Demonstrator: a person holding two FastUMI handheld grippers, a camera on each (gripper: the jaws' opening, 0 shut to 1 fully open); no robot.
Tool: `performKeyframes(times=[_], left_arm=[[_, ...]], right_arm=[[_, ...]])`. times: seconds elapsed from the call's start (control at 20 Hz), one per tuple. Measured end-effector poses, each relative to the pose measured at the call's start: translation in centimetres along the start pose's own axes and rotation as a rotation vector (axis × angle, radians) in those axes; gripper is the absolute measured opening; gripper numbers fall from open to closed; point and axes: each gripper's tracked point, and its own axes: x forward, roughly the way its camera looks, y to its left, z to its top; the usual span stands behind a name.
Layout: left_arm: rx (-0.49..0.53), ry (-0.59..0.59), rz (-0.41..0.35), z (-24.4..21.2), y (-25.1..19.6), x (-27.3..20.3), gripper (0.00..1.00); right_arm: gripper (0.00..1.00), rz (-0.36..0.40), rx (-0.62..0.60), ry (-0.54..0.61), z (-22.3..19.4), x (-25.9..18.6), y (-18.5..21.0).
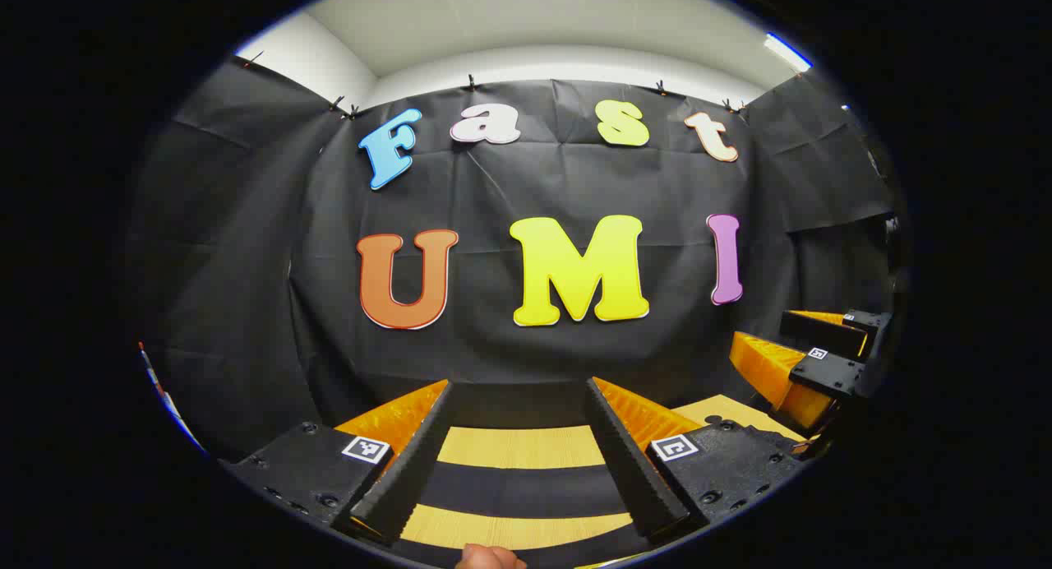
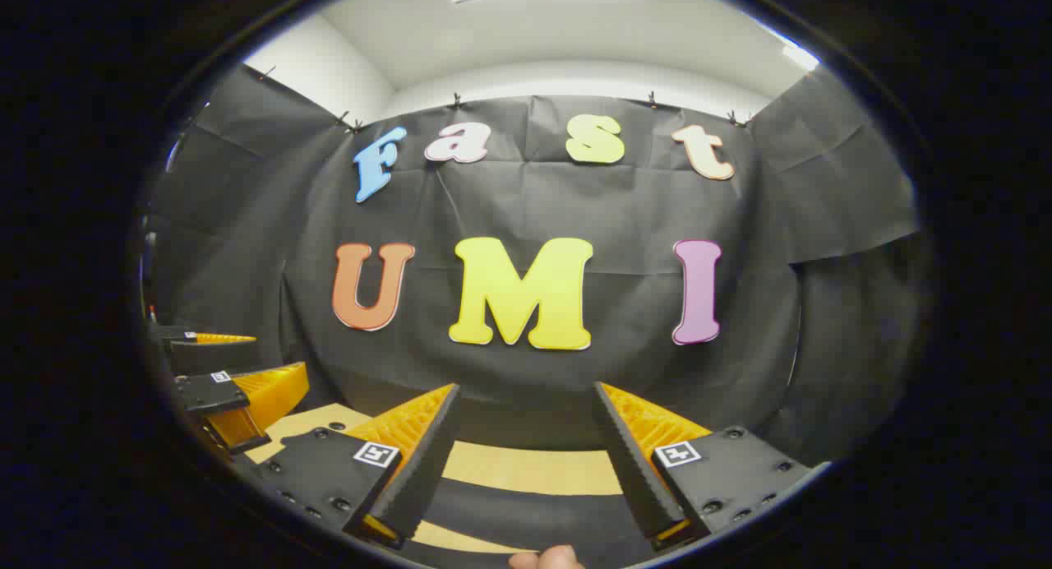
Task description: Grasp the waist and the cuffs of the jeans and fold them to make the two legs overlap; first hold the waist and fold one-third of the jeans toward the cuffs, then hold the cuffs and fold the remaining one-third in the same direction to finish folding.
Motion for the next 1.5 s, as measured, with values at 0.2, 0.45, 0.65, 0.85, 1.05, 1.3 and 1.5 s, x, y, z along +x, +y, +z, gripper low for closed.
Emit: performKeyframes(times=[0.2,0.45,0.65,0.85,1.05,1.3,1.5], left_arm=[[0.002,-0.003,0.02,0.0,0.8,0.1,0.99],[0.013,0.01,0.035,-0.4,1.3,0.1,0.99],[0.013,0.012,0.03,-0.4,1.0,0.3,0.99],[0.012,0.014,0.024,-0.4,0.7,0.5,0.99],[0.011,0.024,0.024,-0.8,1.0,0.9,0.99],[-0.123,0.147,0.057,-4.3,5.0,0.8,0.99],[-0.375,0.371,0.211,-10.4,11.8,-2.7,1.0]], right_arm=[[0.96,0.007,-0.012,0.001,0.1,0.0,0.0],[0.97,0.016,-0.011,-0.001,0.2,0.1,0.1],[0.96,0.02,-0.002,-0.008,0.5,0.2,-0.1],[0.96,0.017,0.0,-0.005,0.3,0.2,-0.5],[0.96,0.016,0.016,0.003,0.1,0.5,-0.8],[0.97,0.0,0.045,0.021,-0.2,1.3,-2.5],[0.97,-0.032,0.066,0.075,-1.9,1.8,-4.6]])
